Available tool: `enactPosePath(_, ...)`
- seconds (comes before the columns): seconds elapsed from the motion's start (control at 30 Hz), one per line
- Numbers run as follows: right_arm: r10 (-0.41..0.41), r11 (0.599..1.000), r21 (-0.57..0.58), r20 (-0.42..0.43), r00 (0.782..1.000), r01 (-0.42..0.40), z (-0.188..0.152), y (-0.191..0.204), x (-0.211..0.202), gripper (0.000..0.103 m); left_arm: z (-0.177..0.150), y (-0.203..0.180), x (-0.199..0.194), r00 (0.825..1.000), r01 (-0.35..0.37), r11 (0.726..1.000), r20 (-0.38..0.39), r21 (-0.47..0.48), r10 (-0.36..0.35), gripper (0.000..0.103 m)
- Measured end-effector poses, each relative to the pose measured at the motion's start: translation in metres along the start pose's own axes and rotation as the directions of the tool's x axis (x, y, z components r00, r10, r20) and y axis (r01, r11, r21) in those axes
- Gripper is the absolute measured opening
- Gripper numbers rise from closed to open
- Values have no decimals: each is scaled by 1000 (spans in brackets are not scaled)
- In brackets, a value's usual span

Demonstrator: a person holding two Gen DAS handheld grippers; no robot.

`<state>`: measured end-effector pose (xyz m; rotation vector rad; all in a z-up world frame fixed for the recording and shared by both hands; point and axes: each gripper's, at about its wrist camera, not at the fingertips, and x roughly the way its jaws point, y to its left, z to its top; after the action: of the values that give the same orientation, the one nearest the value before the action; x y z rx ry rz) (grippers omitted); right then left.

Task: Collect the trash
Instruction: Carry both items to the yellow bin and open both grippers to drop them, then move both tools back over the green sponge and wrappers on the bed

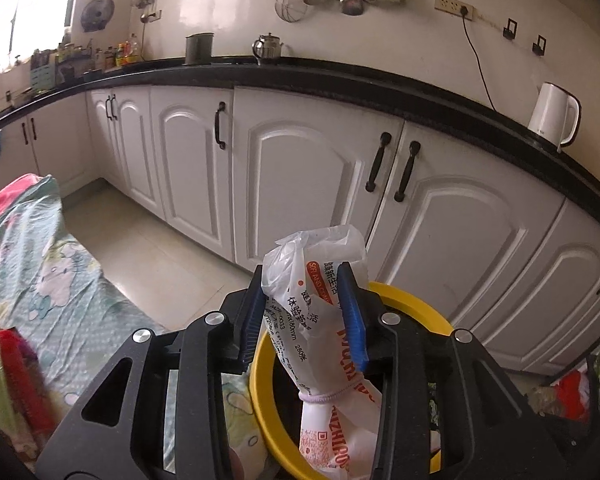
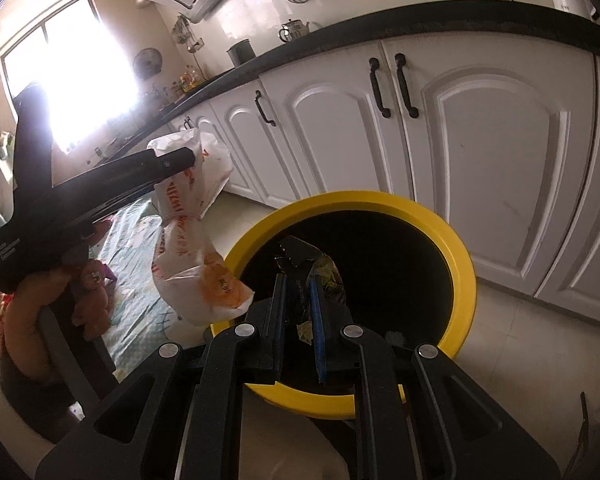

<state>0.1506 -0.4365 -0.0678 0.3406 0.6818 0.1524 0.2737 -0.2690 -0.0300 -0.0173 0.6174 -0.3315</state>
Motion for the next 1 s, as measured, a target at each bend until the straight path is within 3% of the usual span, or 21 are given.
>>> enactPosePath(0.17,-2,1000,19,-4,1000,3,-1,-5,3,13,-1,-1,6,1000,12,1000,-16,1,-12,33)
enactPosePath(0.27,-9,999,33,-9,1000,10,-4,-8,4,16,-2,3,7,1000,19,1000,-18,-8,-19,47)
enactPosePath(0.4,-29,998,54,-2,1000,29,-4,-11,1,35,-4,10,4,999,21,999,-25,-24,-22,57)
enactPosePath(0.57,-58,996,64,13,998,57,-3,-15,-2,44,-7,21,-9,1000,18,998,-21,-52,-19,71)
enactPosePath(0.73,-88,995,48,42,995,86,-2,-12,-7,54,-9,33,-30,1000,0,998,10,-60,1,90)
enactPosePath(1.0,-105,994,-2,102,989,106,3,3,-18,67,-11,49,-60,999,-24,997,43,-77,27,92)
